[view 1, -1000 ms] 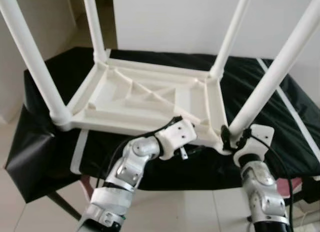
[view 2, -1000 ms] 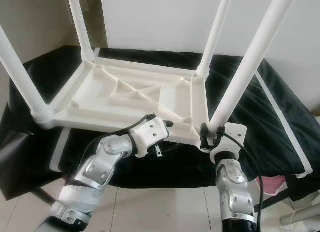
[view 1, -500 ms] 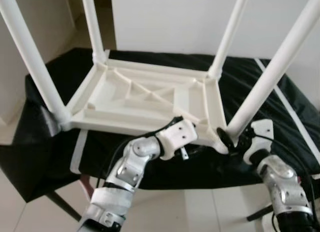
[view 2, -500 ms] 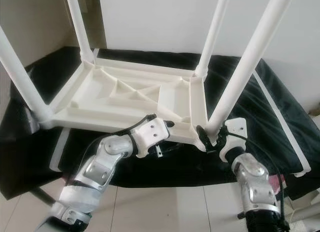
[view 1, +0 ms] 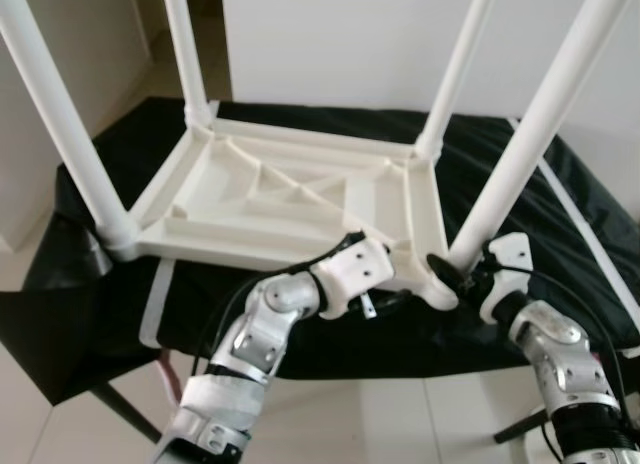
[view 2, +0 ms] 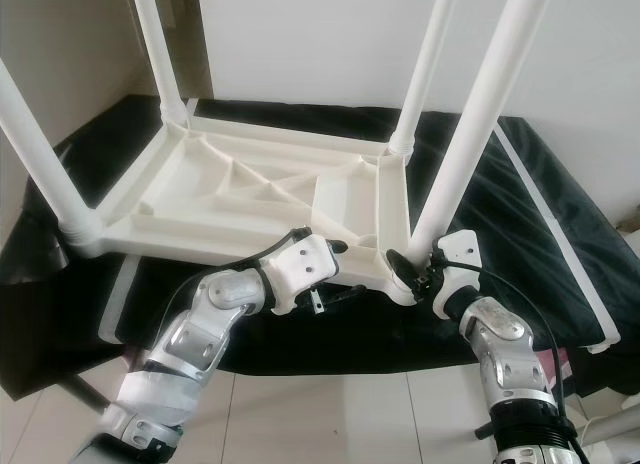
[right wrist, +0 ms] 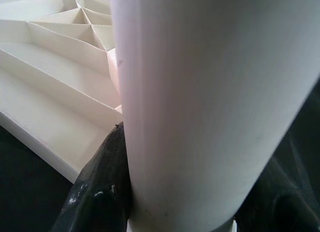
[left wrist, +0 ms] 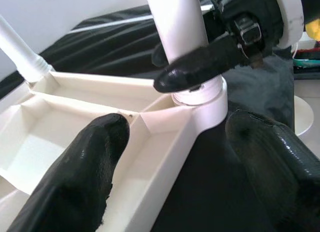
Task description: Building children table
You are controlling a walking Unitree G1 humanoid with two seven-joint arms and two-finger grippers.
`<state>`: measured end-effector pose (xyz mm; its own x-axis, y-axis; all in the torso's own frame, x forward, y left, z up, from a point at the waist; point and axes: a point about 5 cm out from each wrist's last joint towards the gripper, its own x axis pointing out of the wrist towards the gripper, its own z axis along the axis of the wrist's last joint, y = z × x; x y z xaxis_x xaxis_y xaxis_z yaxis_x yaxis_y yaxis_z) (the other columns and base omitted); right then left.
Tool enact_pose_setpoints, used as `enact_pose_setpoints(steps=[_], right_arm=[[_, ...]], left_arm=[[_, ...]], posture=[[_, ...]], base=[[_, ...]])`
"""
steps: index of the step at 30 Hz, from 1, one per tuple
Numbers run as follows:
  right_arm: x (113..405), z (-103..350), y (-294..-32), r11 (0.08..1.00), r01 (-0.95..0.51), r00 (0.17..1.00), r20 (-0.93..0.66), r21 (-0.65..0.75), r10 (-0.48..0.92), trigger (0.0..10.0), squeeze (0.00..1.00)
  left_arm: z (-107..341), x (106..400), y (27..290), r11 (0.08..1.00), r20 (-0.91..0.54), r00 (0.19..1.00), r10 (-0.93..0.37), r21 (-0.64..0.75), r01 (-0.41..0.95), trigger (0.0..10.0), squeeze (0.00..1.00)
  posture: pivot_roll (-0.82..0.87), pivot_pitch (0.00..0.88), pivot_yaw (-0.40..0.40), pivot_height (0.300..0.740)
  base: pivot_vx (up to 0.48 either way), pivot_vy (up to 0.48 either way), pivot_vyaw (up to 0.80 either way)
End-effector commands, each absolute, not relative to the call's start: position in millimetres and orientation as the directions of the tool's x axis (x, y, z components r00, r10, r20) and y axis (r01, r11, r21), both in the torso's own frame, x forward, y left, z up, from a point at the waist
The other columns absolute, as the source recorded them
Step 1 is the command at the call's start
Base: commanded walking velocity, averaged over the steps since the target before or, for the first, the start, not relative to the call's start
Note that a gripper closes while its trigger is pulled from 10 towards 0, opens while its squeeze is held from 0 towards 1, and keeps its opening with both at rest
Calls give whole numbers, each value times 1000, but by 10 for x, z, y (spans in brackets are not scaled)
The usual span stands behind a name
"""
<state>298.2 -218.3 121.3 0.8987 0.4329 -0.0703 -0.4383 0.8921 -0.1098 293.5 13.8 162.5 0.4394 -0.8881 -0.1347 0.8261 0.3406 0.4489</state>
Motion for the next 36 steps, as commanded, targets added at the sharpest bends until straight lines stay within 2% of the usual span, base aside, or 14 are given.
enact_pose_setpoints(steps=[1, 2, 3, 9, 10, 15, 16, 18, 22, 24, 35, 36], right_arm=[[2932, 1068, -2161, 869, -481, 874, -146, -113, 464, 0, 0], [2928, 1059, -2166, 870, -482, 872, -150, -103, 466, 1961, 0], [2924, 1049, -2169, 875, -476, 874, -153, -87, 461, 10000, 0], [2923, 1029, -2140, 906, -422, 899, -145, -43, 412, 10000, 0], [2939, 1018, -2132, 938, -344, 932, -141, -48, 334, 10000, 0], [2955, 1021, -2122, 961, -271, 956, -132, -45, 263, 10000, 0], [2957, 1037, -2090, 975, -220, 969, -120, -32, 214, 10000, 0], [2957, 1037, -2090, 975, -220, 969, -120, -32, 214, 10000, 0], [2945, 1055, -2003, 997, -72, 991, -113, 14, 73, 10000, 0], [2932, 1035, -1945, 1000, -2, 992, -122, 31, 6, 10000, 0], [2880, 964, -1817, 988, 138, 981, -150, 76, -126, 10000, 0], [2869, 957, -1791, 979, 184, 973, -155, 83, -170, 10000, 0]], left_arm=[[1639, 2986, 178, 462, -83, 555, -828, 461, 758, 10000, 0], [1639, 2985, 180, 463, -83, 556, -827, 461, 757, 10000, 0], [1641, 2988, 180, 463, -83, 557, -827, 461, 757, 10000, 0], [1642, 2995, 177, 463, -83, 556, -827, 460, 758, 10000, 0], [1644, 2996, 172, 461, -83, 553, -829, 458, 760, 10000, 0], [1647, 2996, 167, 459, -83, 551, -830, 457, 761, 10000, 0], [1647, 2995, 164, 457, -83, 548, -832, 456, 763, 10000, 0], [1647, 2995, 164, 457, -83, 548, -832, 456, 763, 10000, 0], [1643, 2987, 153, 451, -86, 542, -836, 454, 768, 10000, 0], [1641, 2985, 146, 451, -86, 541, -837, 452, 770, 10000, 0], [1627, 2973, 144, 459, -85, 545, -834, 443, 770, 10000, 0], [1624, 2971, 146, 460, -85, 547, -833, 442, 770, 10000, 0]], posture=[[3, 2, -75, 740], [0, 7, -73, 740], [-1, 6, -73, 740], [-11, 16, -66, 740], [-18, 19, -61, 740], [-21, 22, -59, 740], [-29, 26, -52, 740], [-29, 26, -52, 740], [-36, 32, -51, 740], [-37, 35, -54, 740], [-32, 39, -63, 740], [-29, 40, -66, 740]], base=[[0, 0, 0], [0, 0, 0], [0, 0, 0], [0, 0, 0], [0, 0, 0], [0, 0, 0], [0, 0, 0], [0, 0, 0], [0, 0, 0], [0, 0, 0], [0, 0, 0], [0, 0, 0]])
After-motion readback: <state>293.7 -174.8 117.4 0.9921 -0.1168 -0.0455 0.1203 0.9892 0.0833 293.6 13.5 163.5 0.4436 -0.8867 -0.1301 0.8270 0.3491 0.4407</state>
